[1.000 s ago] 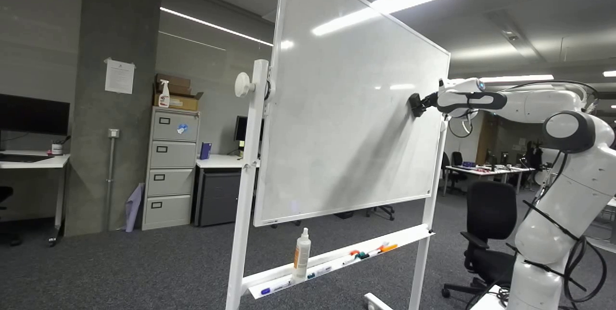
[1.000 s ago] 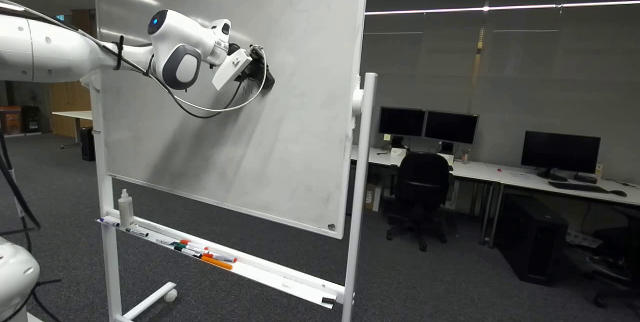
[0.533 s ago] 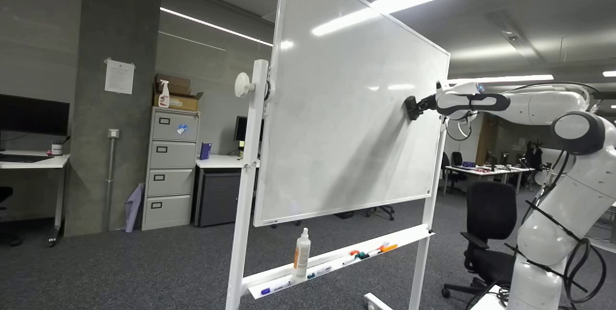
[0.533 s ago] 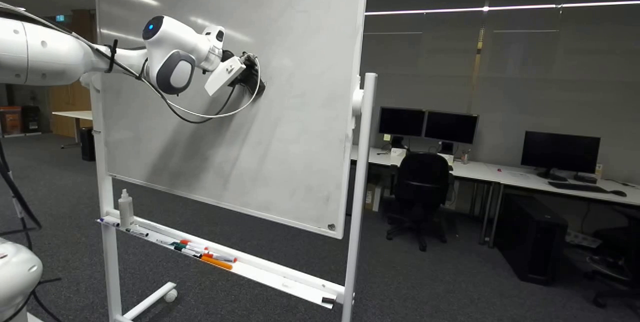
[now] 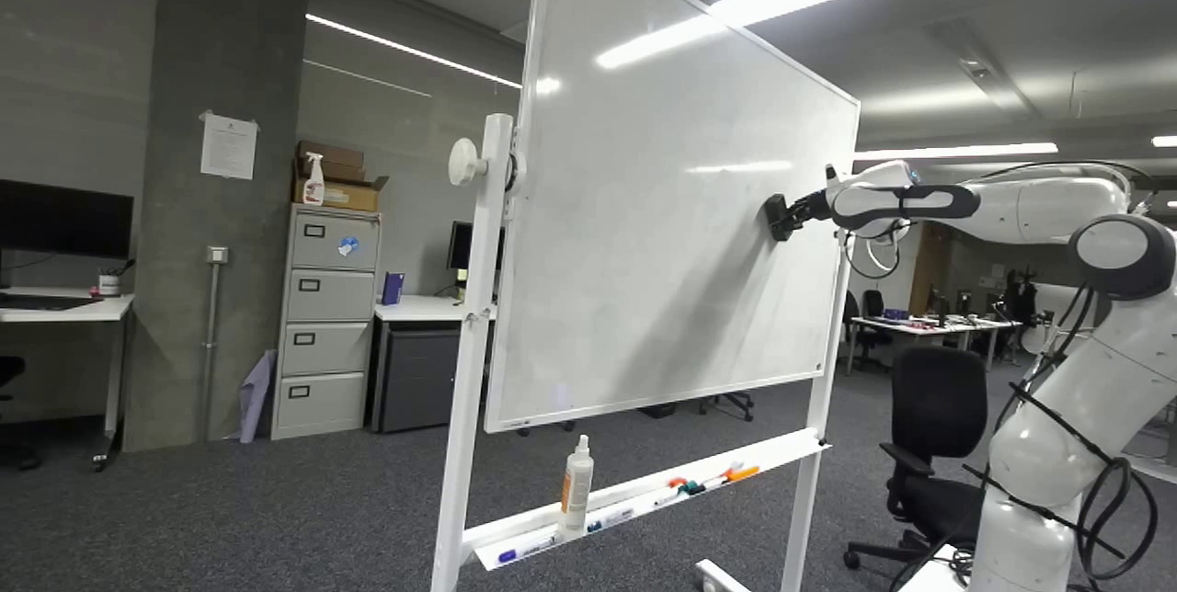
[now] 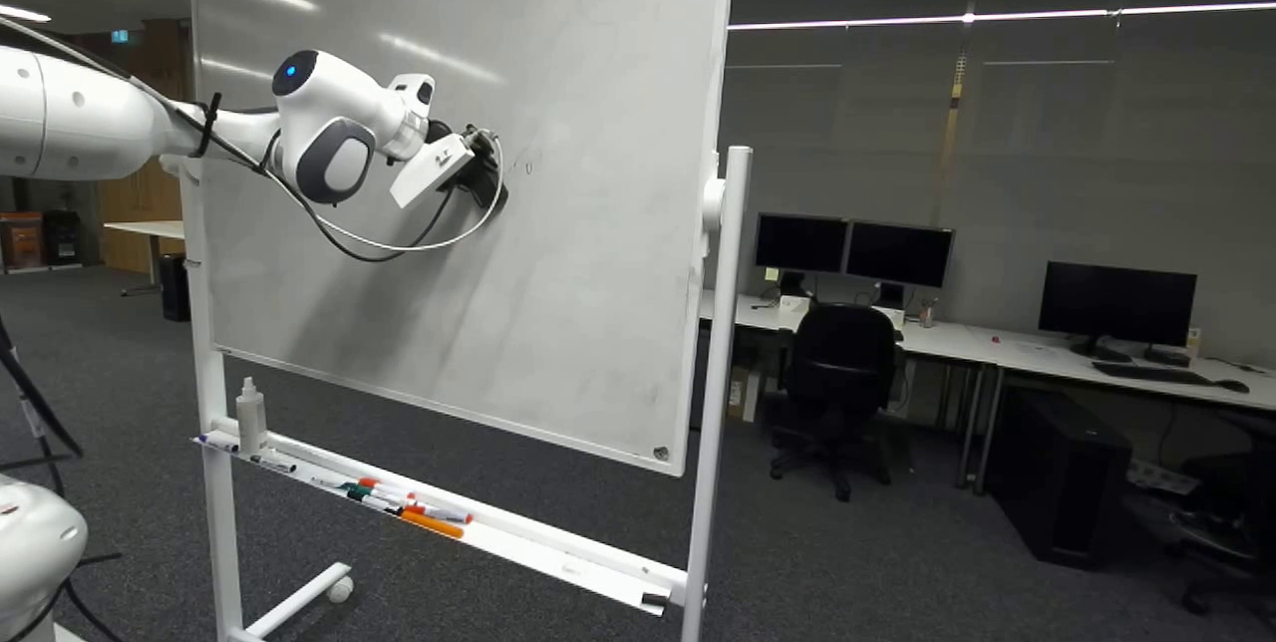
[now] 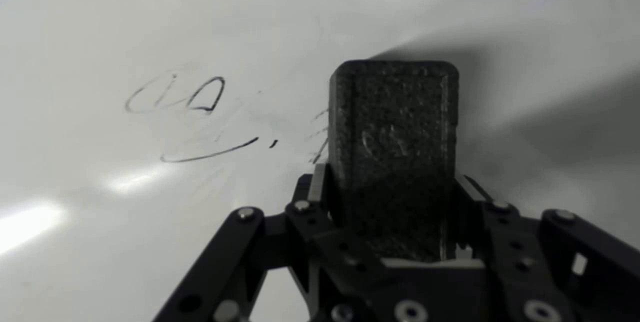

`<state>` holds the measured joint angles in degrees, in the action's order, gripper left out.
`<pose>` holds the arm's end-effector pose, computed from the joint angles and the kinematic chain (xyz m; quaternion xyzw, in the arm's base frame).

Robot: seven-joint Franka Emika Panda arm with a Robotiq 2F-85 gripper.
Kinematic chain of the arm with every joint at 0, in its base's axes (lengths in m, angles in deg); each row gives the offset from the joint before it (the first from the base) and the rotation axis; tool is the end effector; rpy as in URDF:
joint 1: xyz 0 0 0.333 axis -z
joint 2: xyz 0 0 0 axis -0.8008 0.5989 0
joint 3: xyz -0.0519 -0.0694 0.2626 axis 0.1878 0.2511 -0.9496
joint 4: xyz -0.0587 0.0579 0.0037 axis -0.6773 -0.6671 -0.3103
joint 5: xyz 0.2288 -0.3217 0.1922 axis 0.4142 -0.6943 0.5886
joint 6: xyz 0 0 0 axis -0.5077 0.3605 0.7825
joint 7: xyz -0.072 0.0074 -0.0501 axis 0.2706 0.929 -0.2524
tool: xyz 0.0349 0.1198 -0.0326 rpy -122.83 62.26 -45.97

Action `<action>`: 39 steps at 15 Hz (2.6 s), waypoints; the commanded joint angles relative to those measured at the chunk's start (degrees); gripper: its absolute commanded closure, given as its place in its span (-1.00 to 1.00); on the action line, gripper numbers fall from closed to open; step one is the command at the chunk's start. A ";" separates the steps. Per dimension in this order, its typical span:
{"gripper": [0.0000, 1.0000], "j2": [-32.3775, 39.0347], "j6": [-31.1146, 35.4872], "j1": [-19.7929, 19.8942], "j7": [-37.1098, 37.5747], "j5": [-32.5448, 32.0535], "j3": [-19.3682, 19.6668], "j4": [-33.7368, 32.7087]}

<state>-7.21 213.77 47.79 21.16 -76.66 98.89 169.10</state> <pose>0.5307 -0.1471 0.6971 0.7694 0.2576 0.5303 0.2459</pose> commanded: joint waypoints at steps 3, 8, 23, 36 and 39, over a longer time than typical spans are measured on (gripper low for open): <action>0.33 0.68 -0.02 -0.33 0.29 -0.25 -1.38 1.79; 0.33 2.64 3.74 0.45 1.51 0.55 -0.65 -0.06; 0.33 12.15 14.65 -3.29 1.56 6.53 10.19 -14.47; 0.33 2.65 14.09 -5.69 0.35 5.25 3.52 1.97; 0.33 1.39 13.50 -6.46 0.33 5.17 2.81 4.24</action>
<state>-6.45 225.80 43.57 21.79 -71.91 102.37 171.59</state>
